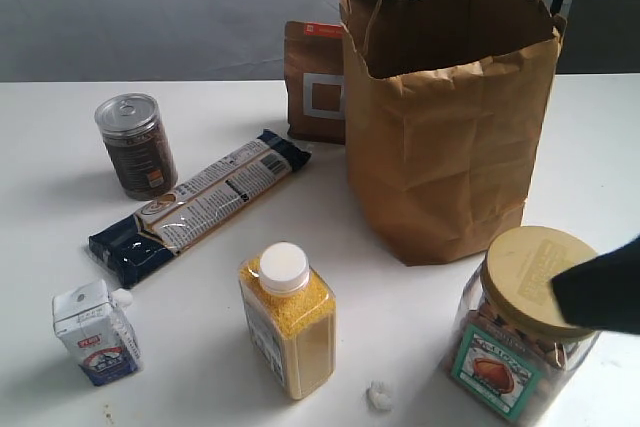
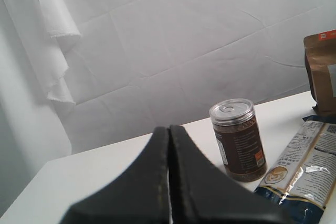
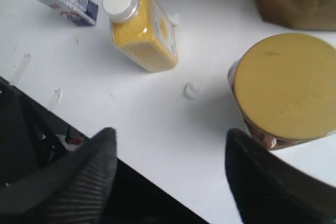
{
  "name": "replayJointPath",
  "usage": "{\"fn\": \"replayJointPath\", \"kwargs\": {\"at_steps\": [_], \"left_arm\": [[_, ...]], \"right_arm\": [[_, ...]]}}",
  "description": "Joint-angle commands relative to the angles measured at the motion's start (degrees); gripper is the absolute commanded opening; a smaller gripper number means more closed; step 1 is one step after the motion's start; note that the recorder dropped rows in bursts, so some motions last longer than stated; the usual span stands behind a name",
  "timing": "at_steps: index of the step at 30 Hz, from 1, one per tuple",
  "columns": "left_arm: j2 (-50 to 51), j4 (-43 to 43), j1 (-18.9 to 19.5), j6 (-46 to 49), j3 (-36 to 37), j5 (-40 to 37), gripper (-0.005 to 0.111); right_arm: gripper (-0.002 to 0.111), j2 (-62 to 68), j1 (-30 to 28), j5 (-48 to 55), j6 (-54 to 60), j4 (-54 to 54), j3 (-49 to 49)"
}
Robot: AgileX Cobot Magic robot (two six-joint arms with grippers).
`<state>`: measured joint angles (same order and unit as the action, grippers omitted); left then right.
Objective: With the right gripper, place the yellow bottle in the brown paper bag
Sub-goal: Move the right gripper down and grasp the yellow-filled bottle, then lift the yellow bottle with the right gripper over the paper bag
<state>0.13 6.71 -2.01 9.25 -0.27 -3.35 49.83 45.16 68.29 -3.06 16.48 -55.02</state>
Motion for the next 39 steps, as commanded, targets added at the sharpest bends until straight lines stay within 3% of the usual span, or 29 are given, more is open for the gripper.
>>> {"fn": "replayJointPath", "kwargs": {"at_steps": [1,10,19,30,32,37,39], "left_arm": [[-0.1,-0.2,-0.2,-0.3,0.3,0.3,0.000],[-0.1,-0.2,-0.2,-0.3,0.3,0.3,0.000],[-0.1,-0.2,-0.2,-0.3,0.3,0.3,0.000],[-0.1,-0.2,-0.2,-0.3,0.3,0.3,0.000],[-0.1,-0.2,-0.2,-0.3,0.3,0.3,0.000],[-0.1,-0.2,-0.2,-0.3,0.3,0.3,0.000],[-0.1,-0.2,-0.2,-0.3,0.3,0.3,0.000]], "right_arm": [[0.072,9.0,11.4,-6.1,-7.6,-5.0,-0.7],[0.072,32.3,22.7,-6.8,-15.2,-15.9,-17.0],[0.072,48.9,25.0,-6.2,-13.1,-18.4,-30.4],[0.070,59.9,24.6,-10.3,-12.0,-20.8,-30.8],[0.061,60.6,24.5,-10.4,-12.4,-20.6,-30.8],[0.001,60.4,24.5,-11.9,-14.1,-20.3,-30.8],[0.000,59.2,24.5,-14.8,-14.1,-20.3,-30.7]]}}
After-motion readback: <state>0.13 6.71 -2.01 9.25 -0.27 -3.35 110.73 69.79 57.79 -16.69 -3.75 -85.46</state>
